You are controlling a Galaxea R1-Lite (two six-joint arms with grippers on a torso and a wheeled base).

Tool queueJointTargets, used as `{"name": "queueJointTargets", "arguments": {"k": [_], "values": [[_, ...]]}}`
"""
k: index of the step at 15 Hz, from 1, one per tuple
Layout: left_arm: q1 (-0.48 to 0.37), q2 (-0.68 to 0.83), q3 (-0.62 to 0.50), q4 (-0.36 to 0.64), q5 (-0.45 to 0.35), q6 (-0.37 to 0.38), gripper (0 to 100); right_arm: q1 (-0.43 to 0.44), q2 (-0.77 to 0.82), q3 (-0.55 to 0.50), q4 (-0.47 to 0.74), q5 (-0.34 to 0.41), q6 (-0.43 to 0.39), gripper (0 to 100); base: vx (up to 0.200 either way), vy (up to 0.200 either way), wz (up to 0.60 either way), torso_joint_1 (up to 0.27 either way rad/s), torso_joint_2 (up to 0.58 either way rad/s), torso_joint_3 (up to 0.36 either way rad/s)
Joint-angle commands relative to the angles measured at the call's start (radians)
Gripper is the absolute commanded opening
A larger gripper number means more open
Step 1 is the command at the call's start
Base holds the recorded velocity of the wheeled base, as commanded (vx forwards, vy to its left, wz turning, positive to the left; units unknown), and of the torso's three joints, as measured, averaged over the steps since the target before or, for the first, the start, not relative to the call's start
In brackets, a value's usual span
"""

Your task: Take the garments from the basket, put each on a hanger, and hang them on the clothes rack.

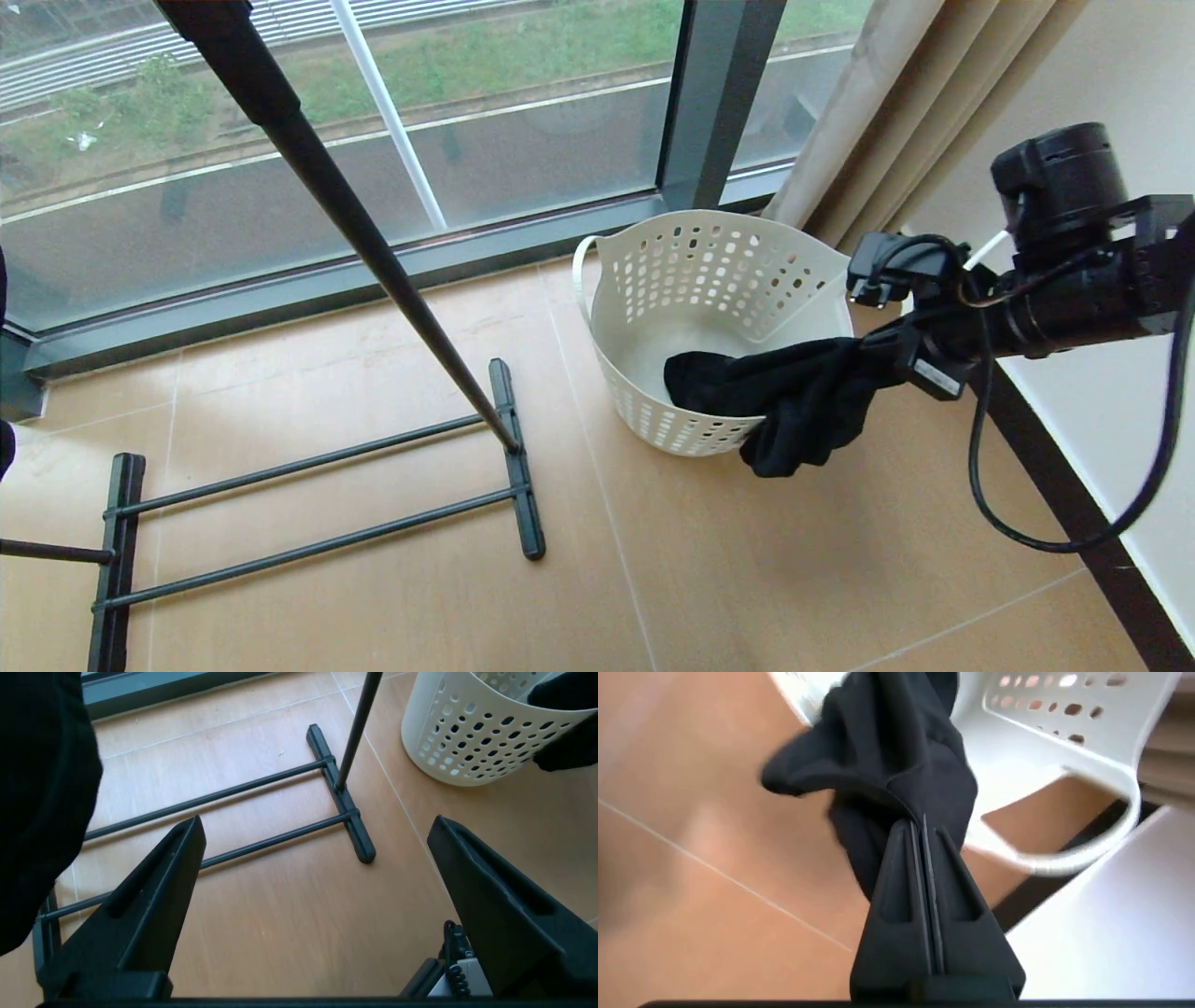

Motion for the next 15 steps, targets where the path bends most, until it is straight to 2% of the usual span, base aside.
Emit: {"name": "queueJointTargets", "arguments": {"k": [1,2,5,7,8,9,10,12,15], "values": [[0.0,0.0,0.0,0.0,0.0,0.0,100,0.004,-0.183,0.108,-0.041,0.067,0.076,0,0.0,0.0,0.0,0.0,0.0,0.0],[0.0,0.0,0.0,0.0,0.0,0.0,100,0.004,-0.205,0.128,-0.062,0.078,0.085,0,0.0,0.0,0.0,0.0,0.0,0.0],[0.0,0.0,0.0,0.0,-0.001,0.0,100,0.021,-0.349,0.313,-0.237,0.109,0.148,0,0.0,0.0,0.0,0.0,0.0,0.0],[0.0,0.0,0.0,0.0,-0.001,0.0,100,0.05,-0.426,0.43,-0.366,0.11,0.263,0,0.0,0.0,0.0,0.0,0.0,0.0],[0.0,0.0,0.0,0.0,-0.001,0.0,100,0.056,-0.44,0.456,-0.397,0.11,0.289,0,0.0,0.0,0.0,0.0,0.0,0.0],[0.0,0.0,0.0,0.0,-0.001,0.0,100,0.074,-0.483,0.53,-0.493,0.11,0.361,0,0.0,0.0,0.0,0.002,0.0,0.071],[0.0,0.0,0.0,0.0,-0.001,0.0,100,0.081,-0.504,0.573,-0.544,0.11,0.389,0,0.0,0.0,0.0,0.012,0.0,0.119],[0.0,0.0,0.0,0.0,-0.001,0.0,100,0.085,-0.516,0.612,-0.61,0.109,0.401,0,0.0,0.0,0.0,-0.002,0.0,0.176],[0.0,0.0,0.0,0.0,-0.001,0.0,100,0.087,-0.512,0.611,-0.613,0.109,0.406,0,0.0,0.0,0.0,-0.001,0.0,0.199]]}}
